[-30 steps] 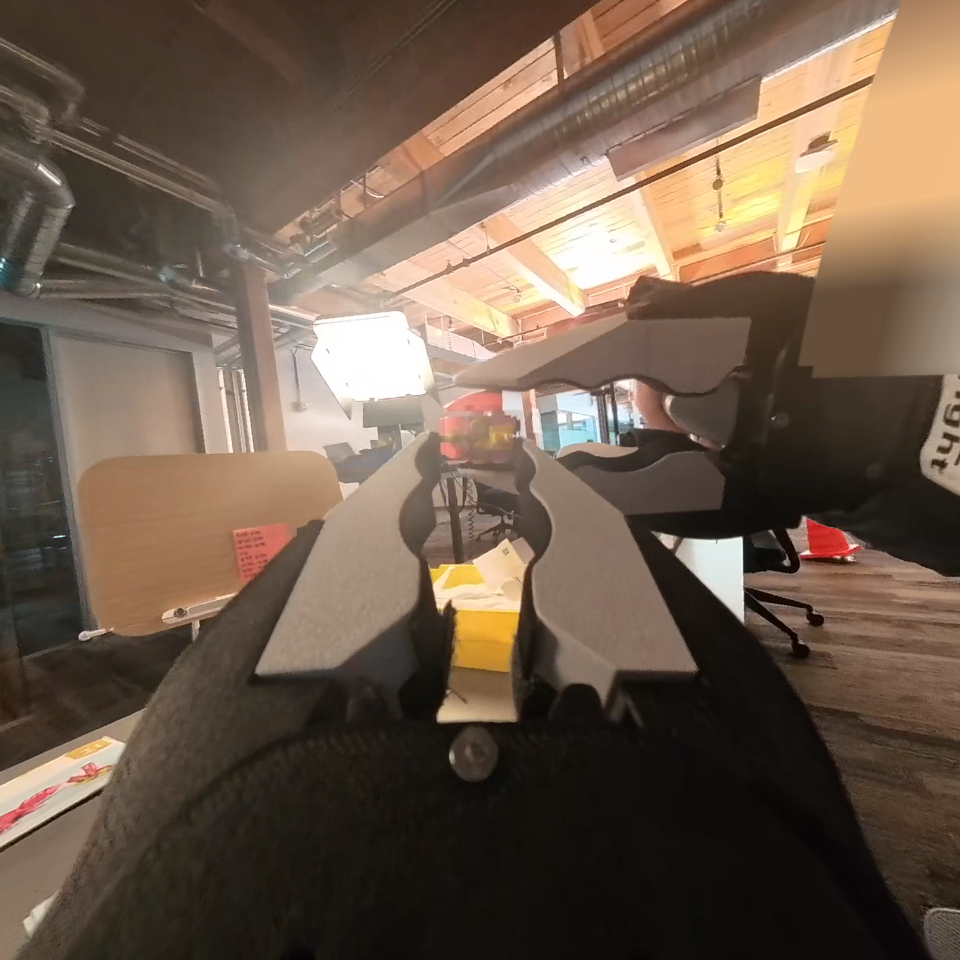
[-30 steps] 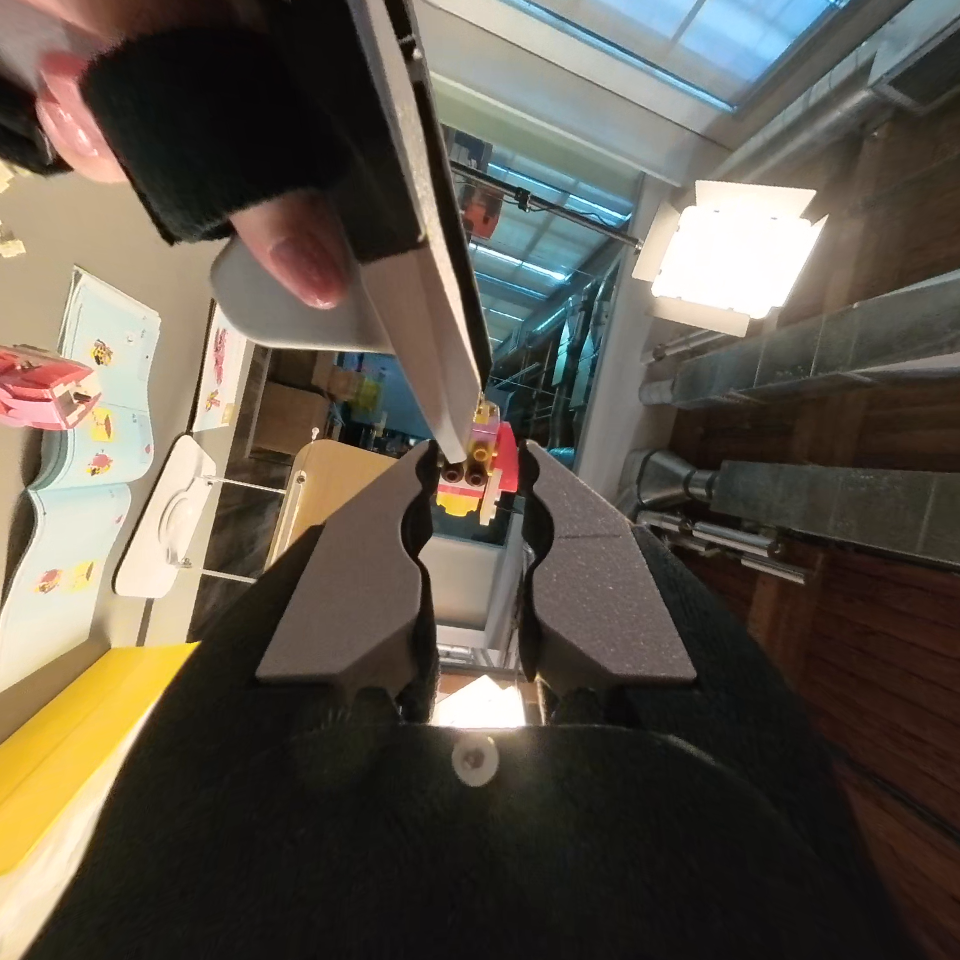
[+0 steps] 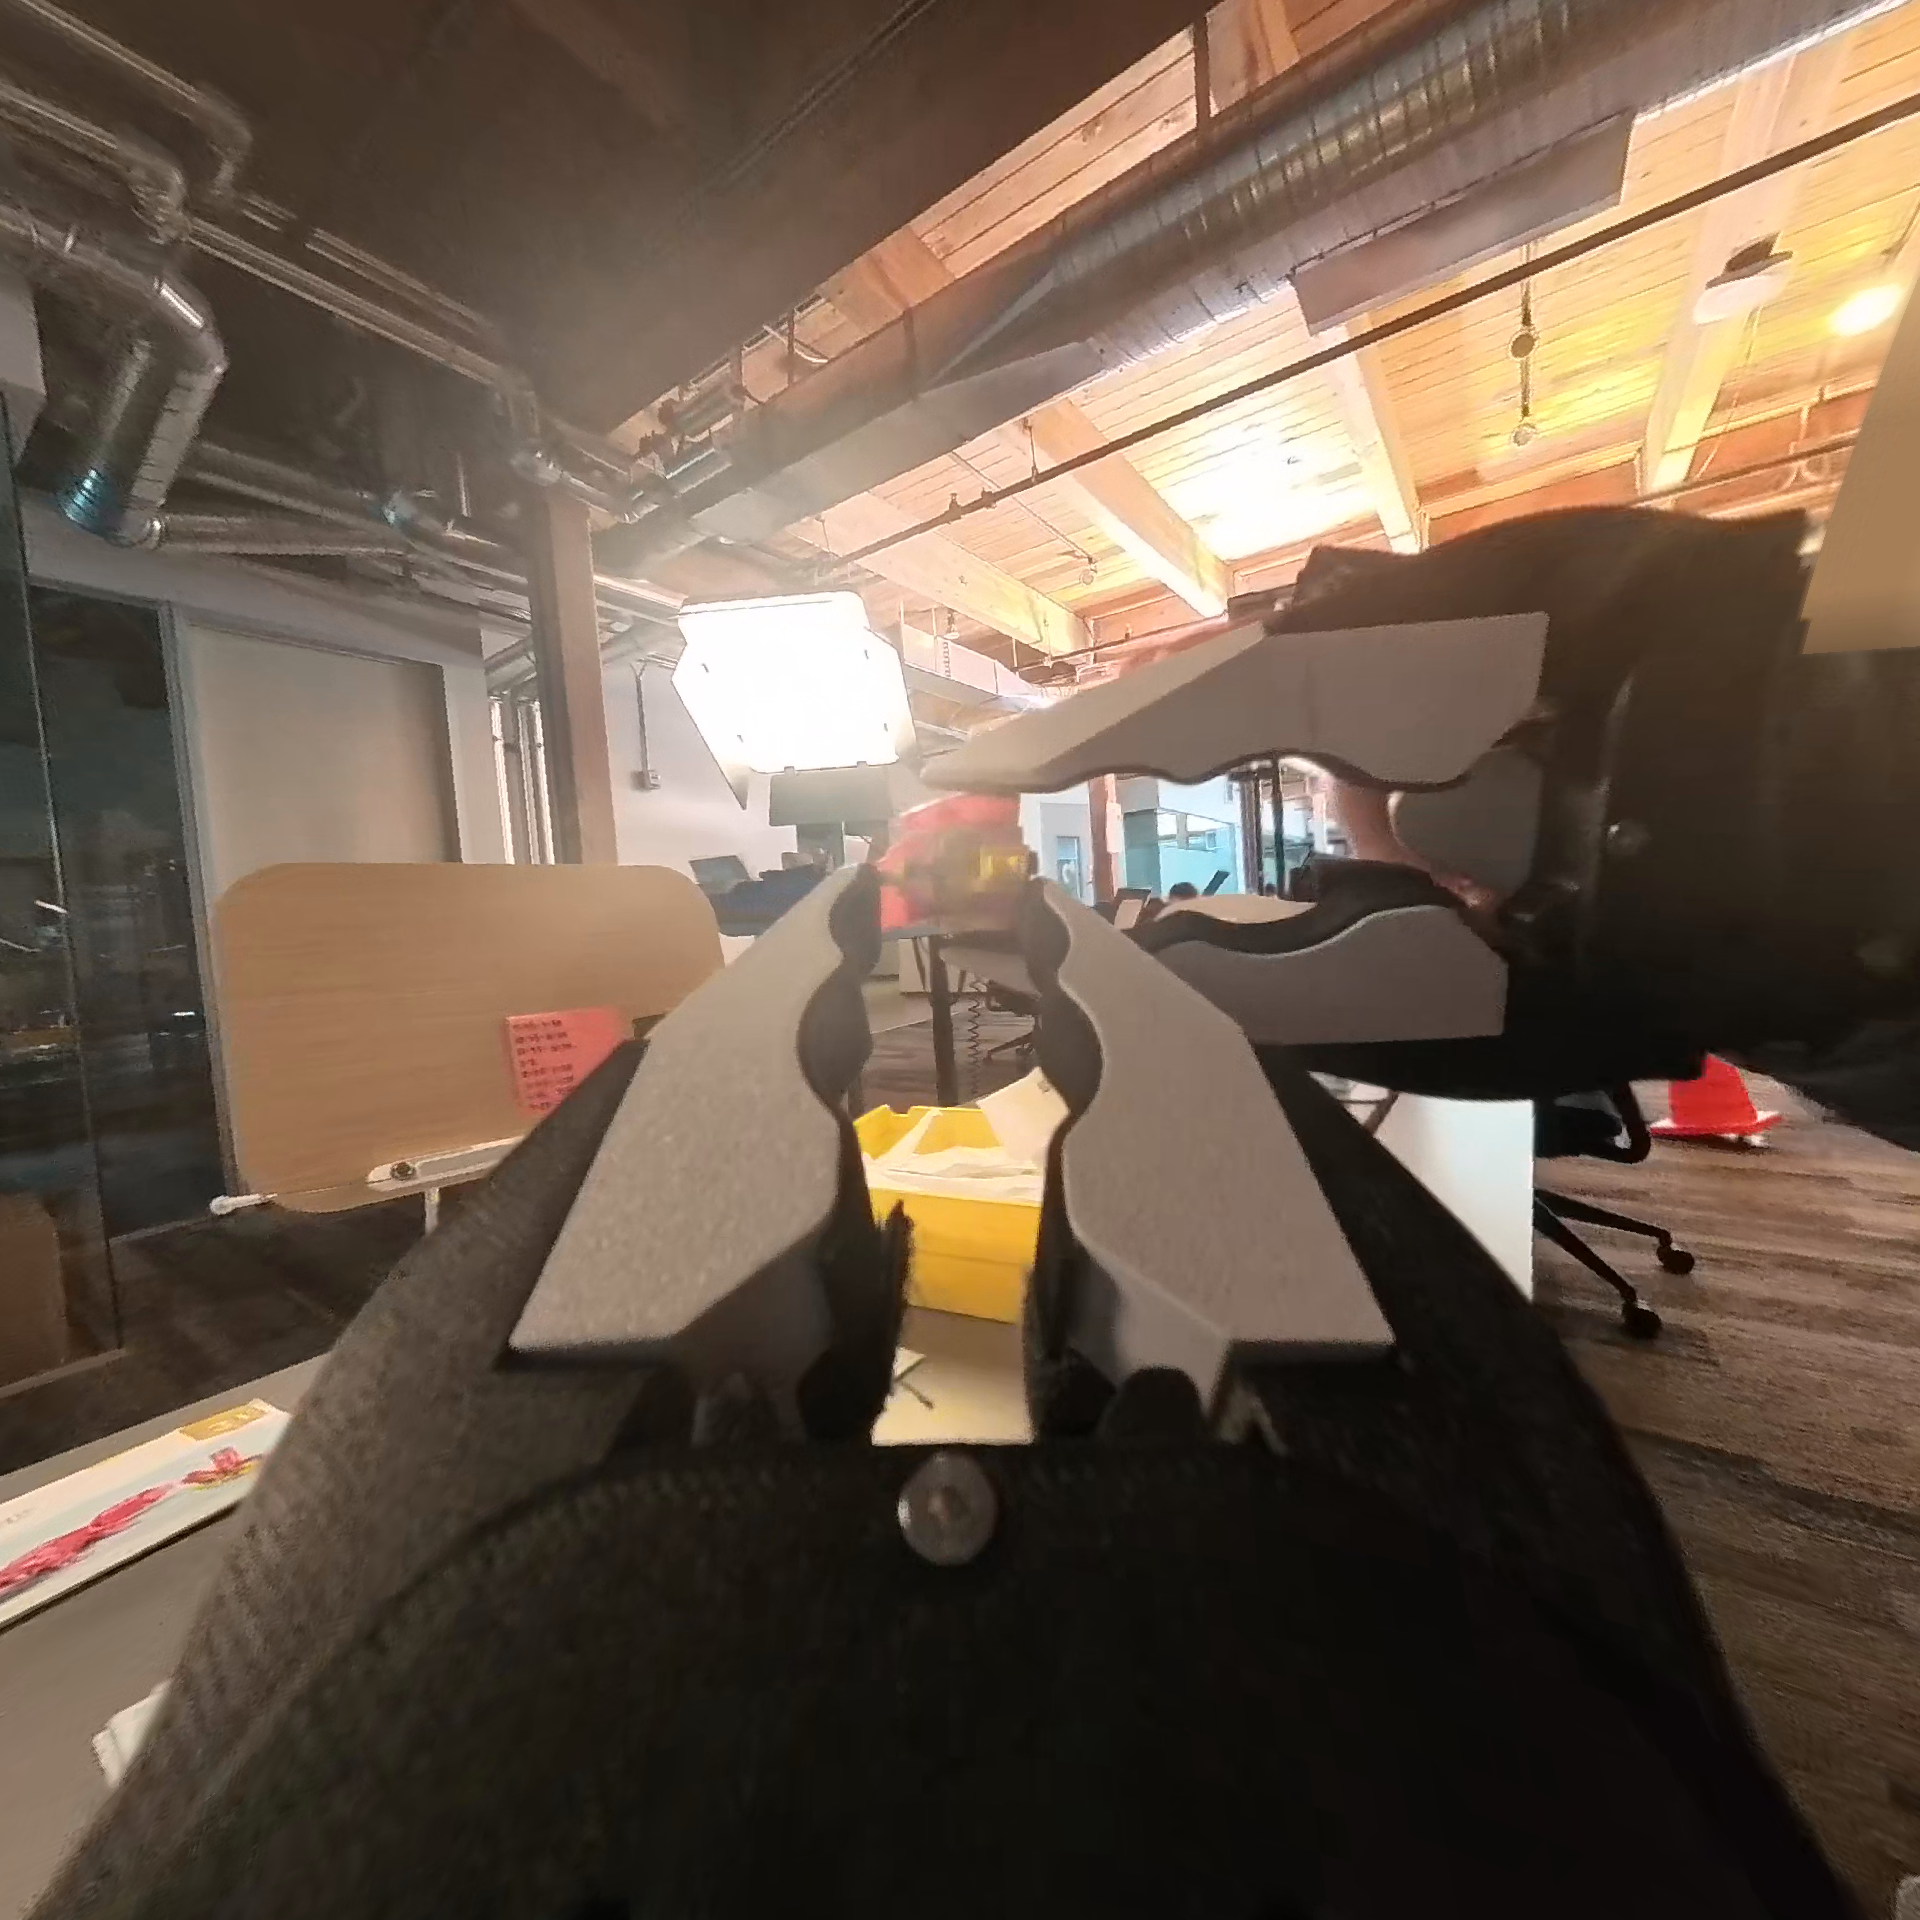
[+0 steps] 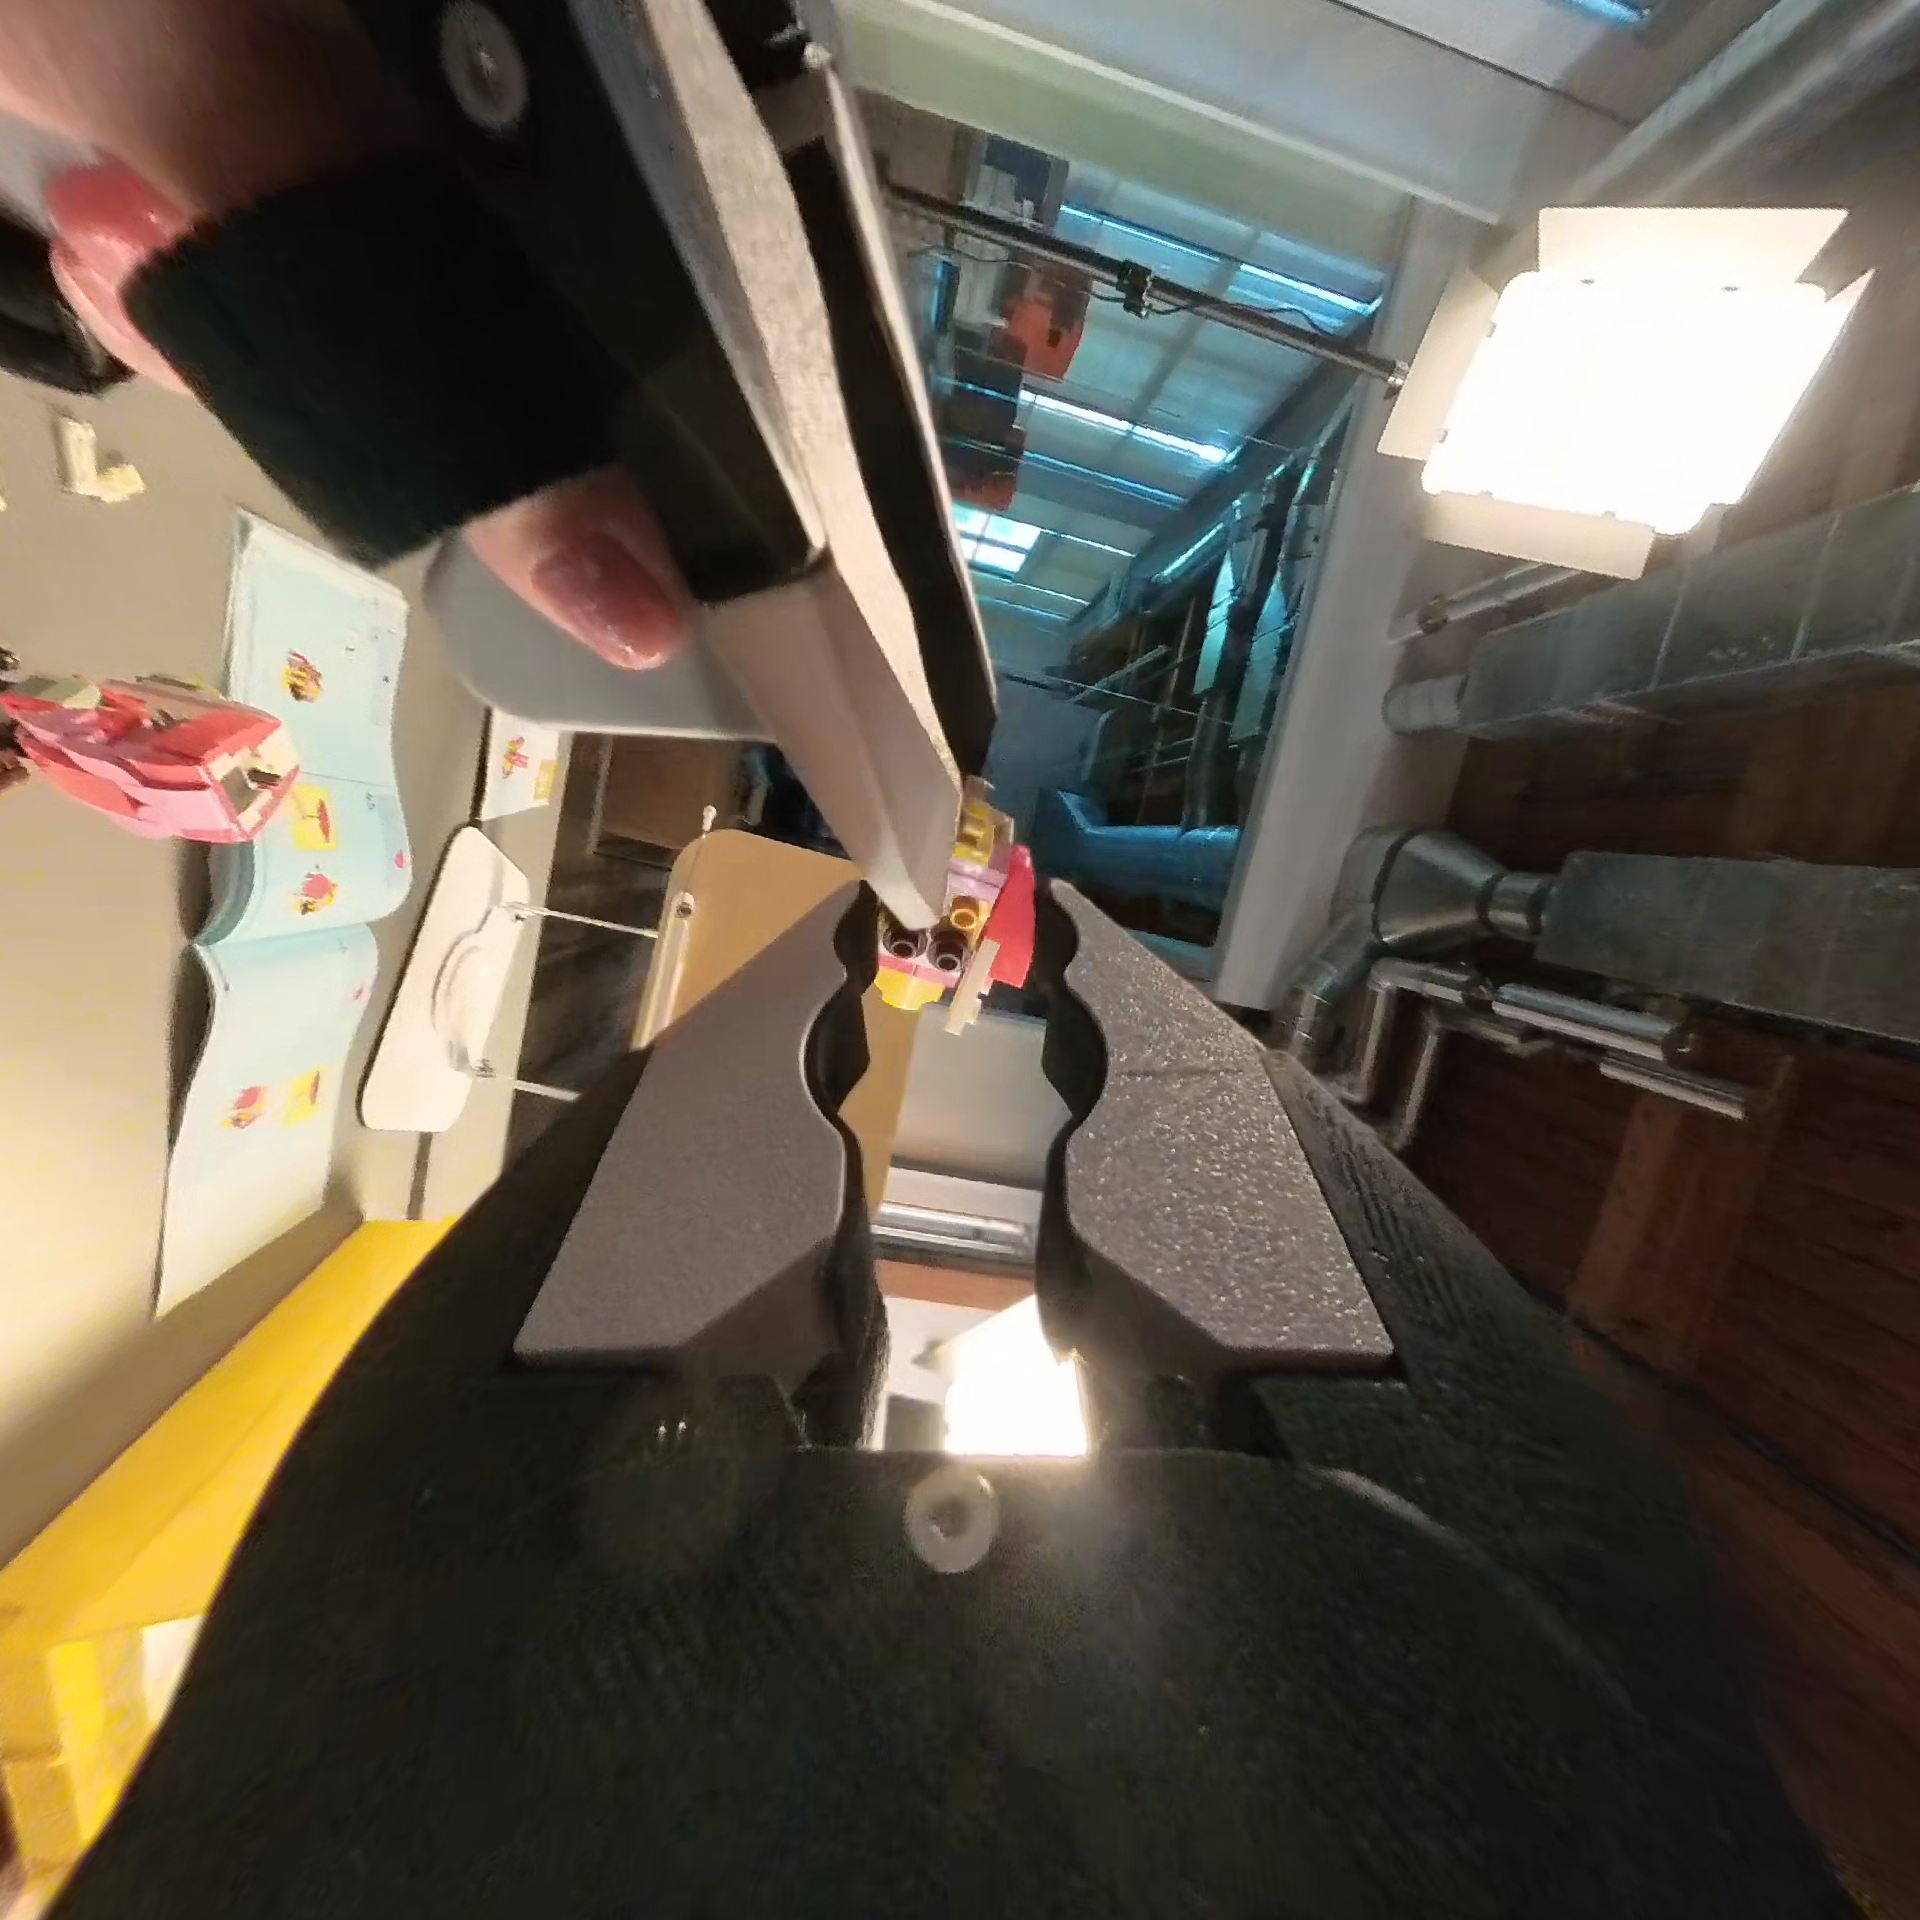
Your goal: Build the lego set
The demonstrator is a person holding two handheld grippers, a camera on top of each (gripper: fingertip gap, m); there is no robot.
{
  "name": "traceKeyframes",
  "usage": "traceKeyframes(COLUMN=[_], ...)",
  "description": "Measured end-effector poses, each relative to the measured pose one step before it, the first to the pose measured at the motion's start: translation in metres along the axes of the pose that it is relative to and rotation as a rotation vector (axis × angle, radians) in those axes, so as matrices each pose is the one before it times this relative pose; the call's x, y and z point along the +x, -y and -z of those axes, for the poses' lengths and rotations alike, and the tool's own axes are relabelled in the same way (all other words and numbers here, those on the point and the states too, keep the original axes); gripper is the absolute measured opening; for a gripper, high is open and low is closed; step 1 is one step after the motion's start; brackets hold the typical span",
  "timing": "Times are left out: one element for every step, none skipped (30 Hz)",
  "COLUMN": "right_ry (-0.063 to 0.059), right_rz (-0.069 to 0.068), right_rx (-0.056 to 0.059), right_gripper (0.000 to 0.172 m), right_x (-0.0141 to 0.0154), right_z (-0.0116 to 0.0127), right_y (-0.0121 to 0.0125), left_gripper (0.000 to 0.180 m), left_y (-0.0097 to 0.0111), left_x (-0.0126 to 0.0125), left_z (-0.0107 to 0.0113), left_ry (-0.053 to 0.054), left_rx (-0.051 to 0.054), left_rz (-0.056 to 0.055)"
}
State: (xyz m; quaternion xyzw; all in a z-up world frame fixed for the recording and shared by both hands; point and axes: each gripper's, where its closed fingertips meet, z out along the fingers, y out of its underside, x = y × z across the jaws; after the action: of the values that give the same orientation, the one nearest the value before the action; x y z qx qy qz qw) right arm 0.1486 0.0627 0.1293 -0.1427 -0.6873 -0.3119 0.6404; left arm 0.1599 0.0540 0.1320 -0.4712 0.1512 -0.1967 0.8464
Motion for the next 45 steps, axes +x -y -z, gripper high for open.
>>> traceKeyframes(right_ry=[0.0071, 0.0086, 0.0099, 0.0084, 0.0102, 0.0133, 0.0113, 0.0069, 0.0062, 0.0078, 0.0119, 0.0141, 0.0113, 0.0084, 0.0083, 0.0079, 0.0035, -0.0035, -0.0070, -0.0064, -0.0048, -0.0027, -0.0008, -0.0009, -0.0023, -0.0027, -0.0035, -0.0035, -0.0054, -0.0067, -0.0053, -0.0051, -0.0016, 0.0000, -0.0021, -0.0041, -0.0084, -0.0131, -0.0114, -0.0062, -0.0024, 0.0008, 0.0047, 0.0082, 0.0116], right_rz=[-0.0117, -0.0119, -0.0110, -0.0098, -0.0131, -0.0188, -0.0171, -0.0072, -0.0015, -0.0077, -0.0164, -0.0183, -0.0172, -0.0219, -0.0300, -0.0302, -0.0180, -0.0014, 0.0093, 0.0089, 0.0027, -0.0027, -0.0064, -0.0070, -0.0039, -0.0011, -0.0007, -0.0012, -0.0015, 0.0018, 0.0080, 0.0137, 0.0185, 0.0196, 0.0180, 0.0156, 0.0131, 0.0111, 0.0071, 0.0026, -0.0011, -0.0012, 0.0058, 0.0098, 0.0013], right_rx=[0.0051, 0.0008, -0.0020, 0.0014, 0.0025, 0.0004, 0.0018, 0.0031, 0.0004, 0.0003, 0.0027, 0.0046, 0.0070, 0.0085, 0.0094, 0.0101, 0.0091, 0.0081, 0.0058, 0.0027, 0.0028, 0.0047, 0.0059, 0.0065, 0.0061, 0.0049, 0.0061, 0.0076, 0.0081, 0.0081, 0.0075, 0.0028, -0.0006, 0.0003, 0.0017, 0.0016, 0.0034, 0.0083, 0.0109, 0.0050, -0.0003, -0.0019, -0.0036, -0.0045, -0.0040], right_gripper=[0.028, 0.028, 0.028, 0.028, 0.028, 0.028, 0.028, 0.028, 0.027, 0.027, 0.027, 0.027, 0.027, 0.028, 0.027, 0.028, 0.028, 0.028, 0.028, 0.028, 0.028, 0.028, 0.029, 0.029, 0.029, 0.031, 0.035, 0.039, 0.043, 0.047, 0.050, 0.052, 0.051, 0.050, 0.048, 0.045, 0.041, 0.035, 0.030, 0.029, 0.029, 0.029, 0.028, 0.028, 0.028], right_x=[-0.00041, -0.00064, -0.00076, -0.00053, -0.00063, -0.00084, -0.00063, -0.00036, -0.00053, -0.00060, -0.00070, -0.00077, -0.00050, -0.00010, -0.00001, 0.00016, 0.00034, 0.00053, 0.00036, 0.00027, 0.00014, 0.00023, 0.00031, 0.00036, 0.00065, 0.00069, 0.00071, 0.00086, 0.00130, 0.00164, 0.00129, 0.00101, 0.00003, -0.00071, -0.00062, -0.00041, 0.00048, 0.00154, 0.00171, 0.00103, 0.00059, 0.00003, -0.00055, -0.00077, -0.00094], right_z=[-0.00006, -0.00007, -0.00036, -0.00020, -0.00009, -0.00013, 0.00000, 0.00004, -0.00002, 0.00003, -0.00015, -0.00024, -0.00032, -0.00030, -0.00041, -0.00047, -0.00034, -0.00008, 0.00006, 0.00007, -0.00009, 0.00013, 0.00014, 0.00030, 0.00046, 0.00060, 0.00070, 0.00086, 0.00099, 0.00079, 0.00074, 0.00035, -0.00015, -0.00030, -0.00045, -0.00034, -0.00002, 0.00062, 0.00117, 0.00101, 0.00054, 0.00038, 0.00029, 0.00016, 0.00018], right_y=[0.00012, -0.00007, -0.00044, -0.00025, -0.00028, -0.00047, -0.00024, -0.00014, -0.00037, -0.00047, -0.00042, -0.00052, -0.00017, 0.00013, 0.00042, 0.00054, 0.00044, 0.00057, 0.00048, 0.00045, 0.00050, 0.00060, 0.00063, 0.00084, 0.00082, 0.00061, 0.00088, 0.00095, 0.00107, 0.00096, 0.00101, 0.00062, 0.00019, 0.00048, 0.00063, 0.00060, 0.00074, 0.00123, 0.00174, 0.00111, 0.00045, 0.00016, -0.00039, -0.00086, -0.00089], left_gripper=[0.025, 0.025, 0.025, 0.025, 0.025, 0.025, 0.025, 0.025, 0.025, 0.025, 0.025, 0.025, 0.025, 0.025, 0.025, 0.025, 0.025, 0.026, 0.026, 0.025, 0.025, 0.025, 0.025, 0.025, 0.026, 0.026, 0.025, 0.025, 0.026, 0.025, 0.025, 0.026, 0.025, 0.026, 0.026, 0.026, 0.026, 0.026, 0.025, 0.025, 0.025, 0.025, 0.025, 0.025, 0.025], left_y=[0.00001, -0.00058, -0.00073, -0.00021, -0.00065, -0.00078, -0.00023, -0.00030, -0.00072, -0.00055, -0.00060, -0.00064, -0.00015, 0.00038, 0.00043, 0.00051, 0.00046, 0.00062, 0.00027, 0.00014, 0.00043, 0.00040, 0.00056, 0.00035, 0.00087, 0.00125, 0.00205, 0.00225, 0.00148, 0.00122, 0.00123, 0.00109, 0.00082, 0.00067, 0.00080, 0.00034, -0.00031, -0.00046, -0.00057, -0.00026, 0.00049, -0.00021, -0.00107, -0.00142, -0.00109], left_x=[0.00000, 0.00001, -0.00014, -0.00002, 0.00012, 0.00003, 0.00014, 0.00011, 0.00007, 0.00015, 0.00001, -0.00010, -0.00018, -0.00030, -0.00047, -0.00053, -0.00035, -0.00007, -0.00009, -0.00007, -0.00016, 0.00003, 0.00003, -0.00044, -0.00098, -0.00103, -0.00093, -0.00080, -0.00087, -0.00053, 0.00032, 0.00140, 0.00187, 0.00205, 0.00192, 0.00164, 0.00119, 0.00053, 0.00062, 0.00115, 0.00070, 0.00033, -0.00018, -0.00039, -0.00013], left_z=[0.00019, -0.00017, -0.00020, 0.00002, -0.00016, -0.00018, 0.00000, 0.00007, -0.00030, -0.00012, -0.00018, -0.00013, -0.00011, 0.00001, 0.00011, 0.00002, -0.00004, 0.00004, 0.00017, 0.00020, 0.00035, 0.00035, 0.00026, 0.00030, 0.00052, 0.00082, 0.00119, 0.00132, 0.00126, 0.00105, 0.00087, 0.00065, 0.00031, 0.00024, 0.00019, 0.00010, 0.00008, 0.00011, -0.00004, -0.00005, 0.00010, -0.00009, -0.00006, -0.00023, -0.00018], left_ry=[-0.0012, -0.0002, 0.0014, 0.0000, -0.0015, -0.0020, -0.0011, -0.0002, 0.0005, 0.0006, -0.0007, -0.0016, -0.0017, -0.0012, -0.0009, -0.0017, -0.0030, -0.0036, -0.0034, -0.0028, -0.0048, -0.0073, -0.0093, -0.0085, -0.0069, -0.0084, -0.0123, -0.0155, -0.0130, -0.0127, -0.0175, -0.0242, -0.0270, -0.0263, -0.0227, -0.0193, -0.0129, -0.0059, -0.0038, -0.0070, -0.0060, -0.0045, -0.0010, 0.0006, -0.0003], left_rx=[0.0021, -0.0033, -0.0035, 0.0001, -0.0023, -0.0023, 0.0014, 0.0000, -0.0032, -0.0009, -0.0020, -0.0009, 0.0012, 0.0024, 0.0024, 0.0025, 0.0024, 0.0042, 0.0025, 0.0028, 0.0060, 0.0064, 0.0062, 0.0054, 0.0078, 0.0104, 0.0132, 0.0122, 0.0066, 0.0046, 0.0054, 0.0049, 0.0024, 0.0027, 0.0046, 0.0005, -0.0037, -0.0042, -0.0053, -0.0032, 0.0008, -0.0020, -0.0058, -0.0061, -0.0030], left_rz=[0.0011, -0.0018, -0.0033, 0.0001, 0.0021, 0.0003, 0.0020, 0.0017, -0.0016, -0.0007, 0.0021, 0.0049, 0.0068, 0.0065, 0.0072, 0.0069, 0.0074, 0.0075, 0.0061, 0.0064, 0.0091, 0.0139, 0.0171, 0.0198, 0.0206, 0.0238, 0.0310, 0.0342, 0.0282, 0.0246, 0.0287, 0.0342, 0.0365, 0.0326, 0.0293, 0.0224, 0.0146, 0.0048, 0.0000, 0.0041, 0.0059, 0.0041, 0.0025, -0.0001, -0.0012])
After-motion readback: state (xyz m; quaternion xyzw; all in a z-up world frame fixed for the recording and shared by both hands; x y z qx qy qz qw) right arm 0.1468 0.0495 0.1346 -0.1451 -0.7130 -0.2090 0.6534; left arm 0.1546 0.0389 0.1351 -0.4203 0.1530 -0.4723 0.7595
